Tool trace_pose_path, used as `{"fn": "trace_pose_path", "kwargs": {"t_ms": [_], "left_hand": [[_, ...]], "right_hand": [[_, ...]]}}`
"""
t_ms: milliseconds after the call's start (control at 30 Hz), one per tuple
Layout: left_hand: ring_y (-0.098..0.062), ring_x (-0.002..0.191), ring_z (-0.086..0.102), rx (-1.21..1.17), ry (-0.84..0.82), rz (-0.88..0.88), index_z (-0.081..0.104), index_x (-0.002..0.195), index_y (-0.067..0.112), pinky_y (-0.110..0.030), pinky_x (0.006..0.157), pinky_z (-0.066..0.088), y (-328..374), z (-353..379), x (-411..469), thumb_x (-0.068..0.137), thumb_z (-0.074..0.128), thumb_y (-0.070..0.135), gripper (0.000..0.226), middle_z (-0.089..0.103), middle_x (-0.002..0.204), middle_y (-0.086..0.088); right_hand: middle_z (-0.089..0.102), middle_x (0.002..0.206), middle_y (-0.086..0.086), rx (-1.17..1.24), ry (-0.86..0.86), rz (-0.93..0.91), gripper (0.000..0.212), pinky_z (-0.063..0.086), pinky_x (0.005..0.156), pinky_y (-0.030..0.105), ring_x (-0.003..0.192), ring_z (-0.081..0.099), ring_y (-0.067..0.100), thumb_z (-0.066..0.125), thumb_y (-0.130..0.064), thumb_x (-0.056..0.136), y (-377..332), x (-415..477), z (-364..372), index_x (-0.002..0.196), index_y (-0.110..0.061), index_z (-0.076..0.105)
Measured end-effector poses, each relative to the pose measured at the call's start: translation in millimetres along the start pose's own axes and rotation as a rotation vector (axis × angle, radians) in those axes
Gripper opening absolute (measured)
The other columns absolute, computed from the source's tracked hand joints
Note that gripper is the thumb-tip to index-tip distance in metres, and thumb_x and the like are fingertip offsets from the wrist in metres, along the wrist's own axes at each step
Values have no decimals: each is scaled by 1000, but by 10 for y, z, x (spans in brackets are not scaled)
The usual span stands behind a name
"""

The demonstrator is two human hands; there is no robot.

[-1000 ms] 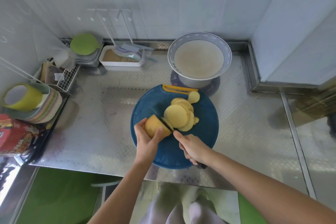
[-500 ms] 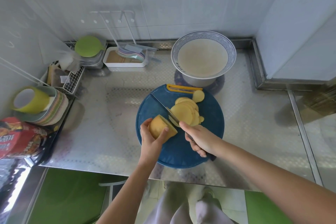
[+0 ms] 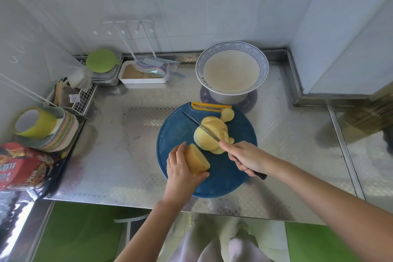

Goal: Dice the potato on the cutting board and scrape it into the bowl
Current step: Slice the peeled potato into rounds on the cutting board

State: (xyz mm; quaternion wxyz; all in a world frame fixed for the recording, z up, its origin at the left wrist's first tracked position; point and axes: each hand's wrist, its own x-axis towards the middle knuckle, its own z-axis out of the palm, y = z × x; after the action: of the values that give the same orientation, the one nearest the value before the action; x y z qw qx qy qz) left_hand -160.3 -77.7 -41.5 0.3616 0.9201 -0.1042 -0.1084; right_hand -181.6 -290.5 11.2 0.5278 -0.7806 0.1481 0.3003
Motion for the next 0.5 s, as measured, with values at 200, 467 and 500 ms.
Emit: {"fn": "trace_pose_path", "kwargs": {"t_ms": [200,467,500], "left_hand": [[-10,130,29,-58,84,105,30,145,21,-27,111,28,164,-196,51,67,81,43,96,31,140,3],[-14,133,35,326,-432,611,50,137,23,-37,116,14,700,-557,634,85,58,54,61,47,141,2],[-15,134,35,398,-508,614,48,139,21,-35,116,8,711,-526,658,89,58,49,58,47,142,1]], "right_hand": [[46,58,-5,-415,177,-66,58,33,56,28,54,45,11,36,-66,95,-19,-89,-102,63,-19,41],[47,66,-3,-831,169,-124,59,35,57,31,62,47,15,26,-73,92,-91,-222,-159,68,-22,41],[48,66,-3,-852,178,-132,59,37,59,32,63,48,16,25,-74,91,-89,-235,-159,69,-21,42]]}}
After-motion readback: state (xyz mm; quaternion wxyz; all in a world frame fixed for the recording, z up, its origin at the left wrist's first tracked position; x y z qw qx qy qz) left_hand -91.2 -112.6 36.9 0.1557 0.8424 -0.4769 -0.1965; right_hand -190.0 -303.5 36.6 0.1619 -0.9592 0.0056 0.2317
